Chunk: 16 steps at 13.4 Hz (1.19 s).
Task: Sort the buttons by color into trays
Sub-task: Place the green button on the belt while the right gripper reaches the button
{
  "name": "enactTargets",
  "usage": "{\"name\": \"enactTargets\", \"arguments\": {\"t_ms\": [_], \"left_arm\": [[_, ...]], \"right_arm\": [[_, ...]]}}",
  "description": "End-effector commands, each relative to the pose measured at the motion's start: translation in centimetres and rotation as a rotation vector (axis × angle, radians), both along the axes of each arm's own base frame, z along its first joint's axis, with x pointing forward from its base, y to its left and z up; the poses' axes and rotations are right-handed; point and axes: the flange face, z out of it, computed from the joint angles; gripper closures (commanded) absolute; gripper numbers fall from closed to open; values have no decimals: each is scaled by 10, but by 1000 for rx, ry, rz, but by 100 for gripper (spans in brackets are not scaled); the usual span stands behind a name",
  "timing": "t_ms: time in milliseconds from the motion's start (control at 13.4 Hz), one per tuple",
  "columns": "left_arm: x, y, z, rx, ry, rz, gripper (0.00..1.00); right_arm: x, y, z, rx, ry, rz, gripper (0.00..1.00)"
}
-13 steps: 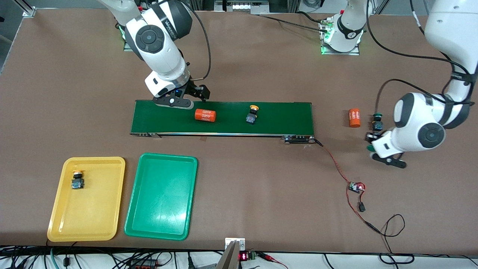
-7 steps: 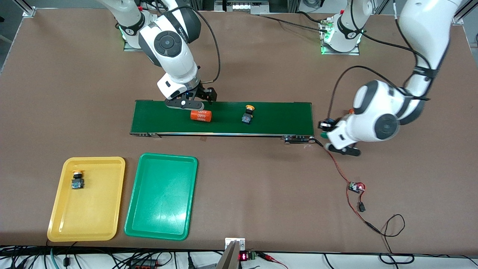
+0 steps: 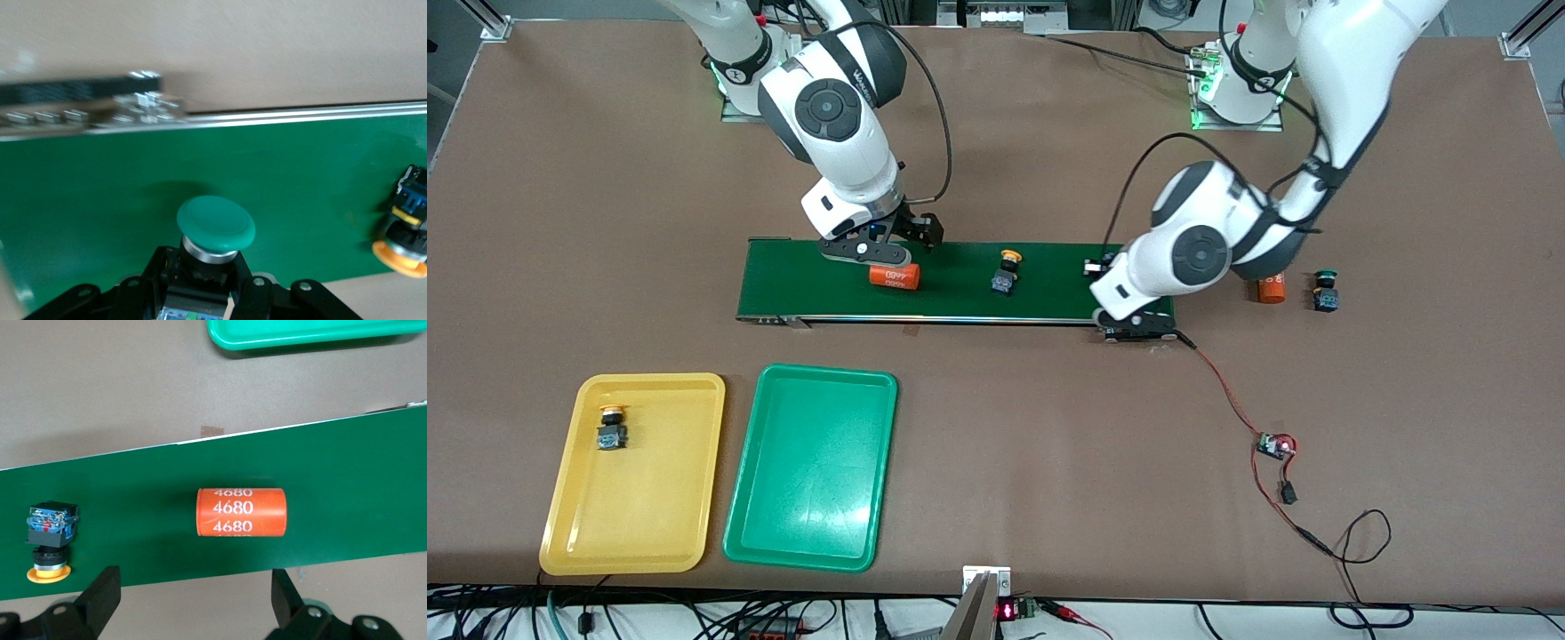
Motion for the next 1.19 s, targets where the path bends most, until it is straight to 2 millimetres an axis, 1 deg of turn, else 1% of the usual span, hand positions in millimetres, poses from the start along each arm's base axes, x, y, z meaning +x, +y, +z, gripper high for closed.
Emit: {"name": "enactTargets", "arguments": {"t_ms": [0, 75, 224, 373, 448, 522, 597, 672, 746, 821, 896, 970, 1119], "left_arm": [[-2, -10, -5, 13, 1, 60, 0], [2, -5, -2, 20, -5, 66, 0], [6, -4, 18, 22, -37, 73, 0], [13, 8, 45, 44, -64, 85, 0], [28, 32, 59, 65, -71, 114, 0], [39, 53, 65, 90, -58, 134, 0], [48, 78, 68, 116, -44, 165, 0], [53, 100, 63, 138, -31, 185, 0], [60, 136, 55, 162, -14, 185, 0], [60, 163, 47, 166, 17, 125, 0], [61, 195, 37, 165, 36, 81, 0], [59, 230, 23, 161, 56, 36, 0], [46, 277, 1, 145, 98, -30, 0]], "right_arm": [[4, 5, -2, -7, -13, -11, 0], [5, 5, -2, -6, -14, -11, 0], [5, 6, -2, 0, -19, -13, 0], [6, 7, -2, 7, -20, -17, 0], [7, 9, -4, 16, -27, -43, 0], [7, 13, -6, 27, -35, -76, 0], [2, 22, -12, 32, -32, -64, 0], [1, 26, -14, 32, -31, -57, 0], [-3, 33, -19, 21, -33, -33, 0], [-7, 38, -25, 0, -43, -1, 0], [-6, 44, -31, -5, -43, 14, 0], [-3, 48, -35, -4, -35, 16, 0], [1, 56, -35, 8, -36, 15, 0]]}}
